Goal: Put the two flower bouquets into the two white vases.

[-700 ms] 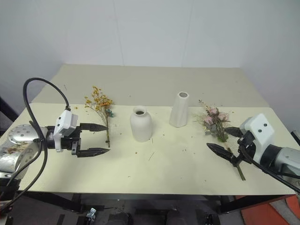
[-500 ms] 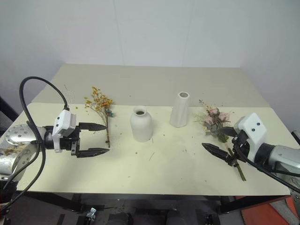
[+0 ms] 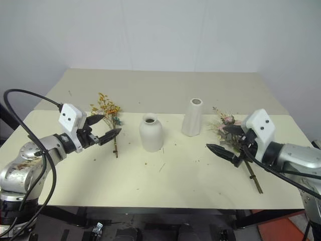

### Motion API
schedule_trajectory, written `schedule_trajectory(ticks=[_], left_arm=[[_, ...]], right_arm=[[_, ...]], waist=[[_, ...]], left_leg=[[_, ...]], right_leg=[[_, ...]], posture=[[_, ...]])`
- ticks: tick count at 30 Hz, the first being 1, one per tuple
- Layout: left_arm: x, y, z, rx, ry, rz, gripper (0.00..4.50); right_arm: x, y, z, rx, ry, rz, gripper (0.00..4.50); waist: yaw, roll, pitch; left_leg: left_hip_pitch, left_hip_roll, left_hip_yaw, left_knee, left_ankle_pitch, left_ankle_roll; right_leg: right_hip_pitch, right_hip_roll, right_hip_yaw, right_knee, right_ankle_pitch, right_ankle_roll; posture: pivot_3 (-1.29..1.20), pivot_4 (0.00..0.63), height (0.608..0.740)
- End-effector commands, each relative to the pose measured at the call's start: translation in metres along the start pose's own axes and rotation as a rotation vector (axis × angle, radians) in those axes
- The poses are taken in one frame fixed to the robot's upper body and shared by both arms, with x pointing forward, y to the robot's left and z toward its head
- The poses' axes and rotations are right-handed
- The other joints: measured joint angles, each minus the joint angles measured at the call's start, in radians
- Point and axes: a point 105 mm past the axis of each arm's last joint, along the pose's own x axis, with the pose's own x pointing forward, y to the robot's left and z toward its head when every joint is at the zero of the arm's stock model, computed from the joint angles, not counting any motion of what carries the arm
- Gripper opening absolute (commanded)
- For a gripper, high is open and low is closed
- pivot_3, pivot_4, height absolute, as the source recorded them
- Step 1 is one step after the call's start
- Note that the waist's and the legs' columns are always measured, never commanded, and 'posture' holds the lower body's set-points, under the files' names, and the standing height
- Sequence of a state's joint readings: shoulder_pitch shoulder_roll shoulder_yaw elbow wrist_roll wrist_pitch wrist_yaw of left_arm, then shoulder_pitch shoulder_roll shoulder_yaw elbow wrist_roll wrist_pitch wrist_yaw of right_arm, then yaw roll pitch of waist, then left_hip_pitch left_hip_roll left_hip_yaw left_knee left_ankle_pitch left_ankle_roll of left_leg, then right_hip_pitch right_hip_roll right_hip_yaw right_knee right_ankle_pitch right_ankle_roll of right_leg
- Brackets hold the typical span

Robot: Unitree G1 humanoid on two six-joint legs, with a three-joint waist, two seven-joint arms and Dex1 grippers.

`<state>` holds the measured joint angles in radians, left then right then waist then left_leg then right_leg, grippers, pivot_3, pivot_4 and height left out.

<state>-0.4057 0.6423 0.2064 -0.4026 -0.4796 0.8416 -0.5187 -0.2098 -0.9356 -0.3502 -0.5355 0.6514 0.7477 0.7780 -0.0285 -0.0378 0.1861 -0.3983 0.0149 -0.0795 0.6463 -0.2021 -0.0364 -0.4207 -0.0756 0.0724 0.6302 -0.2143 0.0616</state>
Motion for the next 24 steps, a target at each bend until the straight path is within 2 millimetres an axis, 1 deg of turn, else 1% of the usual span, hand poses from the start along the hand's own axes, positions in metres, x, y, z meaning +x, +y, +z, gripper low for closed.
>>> schedule_trajectory(ticks=[1, 3, 4, 7, 9, 11, 12, 16, 17, 20, 21, 22, 24], left_arm=[[0.01, 0.012, -0.011, -0.174, 0.308, 0.138, 4.5], [0.015, 0.014, -0.013, -0.227, 0.416, 0.194, 4.5], [0.019, 0.018, -0.014, -0.276, 0.434, 0.218, 4.5], [0.033, 0.03, -0.016, -0.432, 0.451, 0.33, 4.5], [0.04, 0.031, -0.017, -0.488, 0.458, 0.351, 4.5], [0.046, 0.034, -0.019, -0.571, 0.465, 0.384, 4.5], [0.048, 0.036, -0.021, -0.606, 0.472, 0.404, 4.5], [0.054, 0.04, -0.025, -0.624, 0.514, 0.457, 4.5], [0.055, 0.041, -0.025, -0.619, 0.519, 0.467, 4.5], [0.063, 0.044, -0.027, -0.621, 0.526, 0.472, 4.5], [0.065, 0.047, -0.032, -0.65, 0.535, 0.493, 4.5], [0.068, 0.049, -0.036, -0.643, 0.545, 0.514, 4.5], [0.076, 0.049, -0.042, -0.668, 0.545, 0.505, 4.5]], right_arm=[[0.009, 0.014, 0.031, -0.096, -0.06, 0.109, 4.48], [0.016, 0.019, 0.041, -0.127, -0.082, 0.15, 4.48], [0.02, 0.02, 0.044, -0.136, -0.088, 0.162, 4.48], [0.028, 0.02, 0.046, -0.148, -0.091, 0.176, 4.48], [0.031, 0.019, 0.044, -0.154, -0.082, 0.178, 4.48], [0.034, 0.019, 0.044, -0.168, -0.075, 0.186, 4.48], [0.036, 0.019, 0.047, -0.172, -0.083, 0.192, 4.48], [0.044, 0.016, 0.057, -0.189, -0.114, 0.203, 4.48], [0.046, 0.016, 0.059, -0.192, -0.119, 0.205, 4.48], [0.051, 0.011, 0.06, -0.193, -0.127, 0.201, 4.48], [0.053, 0.009, 0.059, -0.193, -0.125, 0.194, 4.48], [0.055, 0.009, 0.058, -0.193, -0.125, 0.19, 4.48], [0.057, 0.009, 0.058, -0.189, -0.131, 0.194, 4.48]], waist=[[0.001, -0.001, 0.0], [-0.001, -0.001, 0.0], [-0.005, -0.001, 0.0], [-0.008, -0.001, 0.0], [-0.009, -0.001, 0.0], [-0.01, -0.001, 0.0], [-0.011, -0.001, 0.0], [-0.014, -0.001, 0.0], [-0.014, -0.001, 0.0], [-0.013, -0.001, 0.0], [-0.012, -0.001, 0.0], [-0.011, -0.001, 0.0], [-0.01, -0.001, 0.0]], left_leg=[[0.001, 0.0, 0.0, 0.001, 0.0, 0.0], [0.0, -0.001, -0.002, 0.002, 0.0, 0.0], [0.001, -0.001, -0.002, 0.002, 0.0, 0.0], [0.0, -0.001, -0.002, 0.001, 0.0, -0.001], [-0.002, -0.001, -0.002, 0.001, 0.0, -0.001], [-0.002, -0.001, -0.002, 0.0, 0.0, -0.001], [-0.003, -0.001, -0.002, 0.0, 0.0, -0.001], [-0.001, -0.002, -0.002, 0.0, 0.001, -0.001], [-0.001, -0.001, -0.002, 0.0, 0.001, -0.001], [-0.001, -0.002, -0.002, 0.0, 0.001, -0.002], [-0.001, -0.002, -0.002, -0.001, 0.001, -0.002], [-0.002, -0.002, -0.002, -0.001, 0.001, -0.002], [-0.002, -0.002, -0.002, 0.0, 0.001, -0.002]], right_leg=[[0.001, 0.0, 0.0, 0.001, 0.0, 0.0], [0.001, 0.001, -0.001, 0.0, 0.001, 0.002], [0.002, 0.001, -0.001, 0.0, 0.001, 0.002], [0.002, 0.0, -0.001, -0.001, 0.001, 0.002], [-0.001, 0.0, -0.001, -0.002, 0.002, 0.0], [-0.002, 0.0, -0.001, -0.001, 0.006, -0.006], [-0.002, 0.0, -0.001, -0.001, 0.006, -0.007], [-0.001, 0.0, -0.001, -0.001, 0.004, -0.003], [-0.001, 0.0, -0.001, -0.001, 0.003, -0.001], [-0.001, -0.001, -0.001, -0.001, 0.003, -0.002], [-0.001, -0.001, -0.001, -0.001, 0.003, -0.002], [-0.002, -0.001, -0.001, -0.001, 0.004, -0.003], [-0.002, -0.001, -0.001, -0.001, 0.005, -0.005]], posture=[[0.0, 0.15, 0.74], [0.0, 0.15, 0.74], [0.0, 0.15, 0.74], [0.0, 0.15, 0.74], [0.0, 0.15, 0.74], [0.0, 0.15, 0.74], [0.0, 0.15, 0.74], [0.0, 0.15, 0.74], [0.0, 0.15, 0.74], [0.0, 0.15, 0.74], [0.0, 0.15, 0.74], [0.0, 0.15, 0.74], [0.0, 0.15, 0.74]])
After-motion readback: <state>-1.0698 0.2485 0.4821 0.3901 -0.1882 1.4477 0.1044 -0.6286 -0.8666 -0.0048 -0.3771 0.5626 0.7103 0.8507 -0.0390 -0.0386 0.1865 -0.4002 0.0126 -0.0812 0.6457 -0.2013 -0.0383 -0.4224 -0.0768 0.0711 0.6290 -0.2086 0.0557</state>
